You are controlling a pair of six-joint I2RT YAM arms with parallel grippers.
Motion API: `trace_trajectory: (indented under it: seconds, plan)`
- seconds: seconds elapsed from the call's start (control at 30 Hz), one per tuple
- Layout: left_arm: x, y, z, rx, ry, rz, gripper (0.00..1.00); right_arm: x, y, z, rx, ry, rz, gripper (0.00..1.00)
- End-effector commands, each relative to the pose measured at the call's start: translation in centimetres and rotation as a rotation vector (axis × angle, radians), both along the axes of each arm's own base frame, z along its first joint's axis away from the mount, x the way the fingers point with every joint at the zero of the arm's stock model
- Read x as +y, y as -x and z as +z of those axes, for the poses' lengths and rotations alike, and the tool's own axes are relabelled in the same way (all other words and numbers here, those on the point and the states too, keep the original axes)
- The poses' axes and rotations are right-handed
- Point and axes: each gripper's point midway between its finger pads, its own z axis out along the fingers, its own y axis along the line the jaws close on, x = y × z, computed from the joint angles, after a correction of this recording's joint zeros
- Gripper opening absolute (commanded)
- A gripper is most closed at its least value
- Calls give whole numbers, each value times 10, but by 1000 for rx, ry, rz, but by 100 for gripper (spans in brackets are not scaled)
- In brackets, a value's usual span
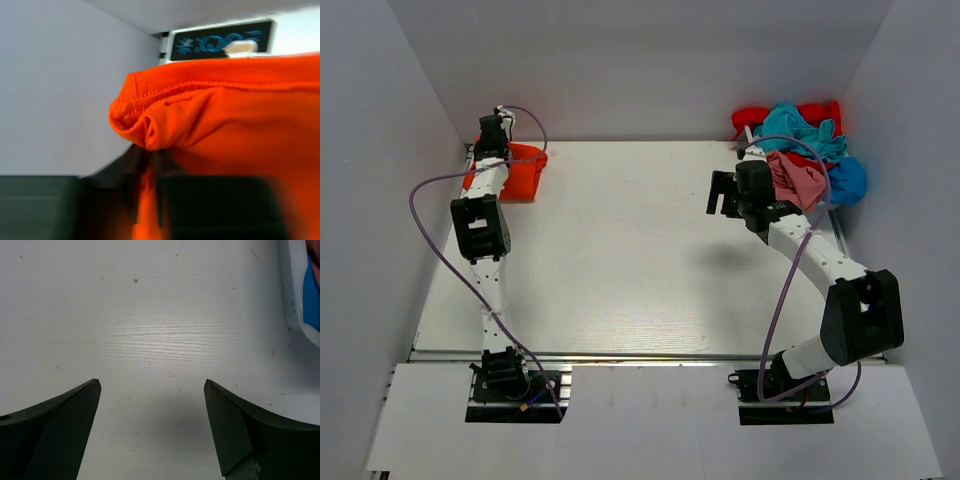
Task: Fold and stack the t-shirts
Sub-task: Put the neatly folded tshirt into the corner of the board with the left arm
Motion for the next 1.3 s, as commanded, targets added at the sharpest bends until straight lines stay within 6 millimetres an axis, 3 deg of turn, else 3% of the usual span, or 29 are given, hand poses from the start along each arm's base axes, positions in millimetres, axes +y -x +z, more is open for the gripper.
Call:
trace_trajectory:
  seconds: [0.0, 0.07, 0.1, 0.17, 0.2, 0.23, 0.33, 0.4, 0.47, 0.5, 0.53, 0.57, 0.6, 0.7, 0.73, 0.8, 0.83, 0.87, 0.9, 0.93, 0.97, 1.03, 1.07, 1.1, 1.17, 1.27]
  plan:
    - [20, -10, 56, -164, -63, 66, 31, -4, -11, 21, -54, 9, -28, 90]
    - [23, -9, 58, -178, -75, 92, 50, -3, -11, 19, -46, 7, -26, 90]
    - [24, -8, 58, -185, -69, 106, 75, -2, -9, 17, -41, 5, -21, 90]
    - [25, -4, 66, -197, -63, 121, 96, -1, -9, 19, -44, 1, -17, 90]
    - [24, -2, 69, -211, -47, 128, 100, -2, -8, 17, -36, 2, -18, 90]
    - [23, 2, 82, -222, -39, 131, 100, -1, -7, 19, -42, -2, -17, 90]
    - [14, 11, 89, -221, 51, 131, 100, -4, -6, 19, -50, -5, -25, 90]
    - [-4, 17, 105, -225, 128, 92, 100, -3, -5, 22, -54, -11, -22, 90]
    - [-26, 32, 99, -171, 202, 85, 100, 2, 2, 25, -59, -47, 4, 90]
    - [-37, 42, 120, -191, 241, 79, 100, 4, 3, 33, -85, -63, 9, 90]
    - [-56, 50, 111, -188, 344, 86, 100, 6, 8, 26, -71, -78, 17, 90]
    - [-77, 57, 107, -156, 450, 30, 100, 6, 12, 33, -92, -93, 22, 90]
    - [-93, 73, 113, -173, 558, 23, 100, 6, 15, 28, -86, -100, 20, 90]
    - [-151, 94, 121, -181, 788, -111, 100, 6, 25, 25, -65, -122, 16, 90]
    - [-189, 116, 118, -140, 895, -200, 100, 6, 31, 18, -39, -126, 21, 90]
    - [-229, 135, 123, -136, 949, -300, 100, 8, 43, 16, -28, -152, 37, 90]
    - [-239, 154, 98, -92, 943, -257, 100, 8, 47, 15, -23, -162, 43, 90]
    - [-272, 174, 117, -111, 944, -311, 100, 6, 58, 12, -18, -167, 49, 90]
    - [-282, 188, 117, -115, 944, -310, 100, 4, 62, 11, -16, -167, 46, 90]
    - [-289, 209, 94, -80, 941, -283, 100, 2, 66, 9, -13, -162, 41, 90]
    - [-314, 227, 94, -67, 967, -328, 100, -3, 77, 8, -26, -159, 36, 90]
    - [-325, 265, 90, -70, 974, -353, 100, -11, 84, -1, -22, -143, 17, 90]
    - [-343, 282, 87, -53, 992, -374, 100, -12, 90, 3, -42, -156, 18, 90]
    - [-345, 298, 72, -24, 992, -365, 100, -12, 93, 2, -38, -160, 24, 90]
    - [-353, 319, 76, -17, 987, -385, 100, -10, 100, -1, -37, -168, 45, 90]
    - [-369, 351, 63, 48, 998, -435, 100, -6, 107, -6, -25, -186, 79, 90]
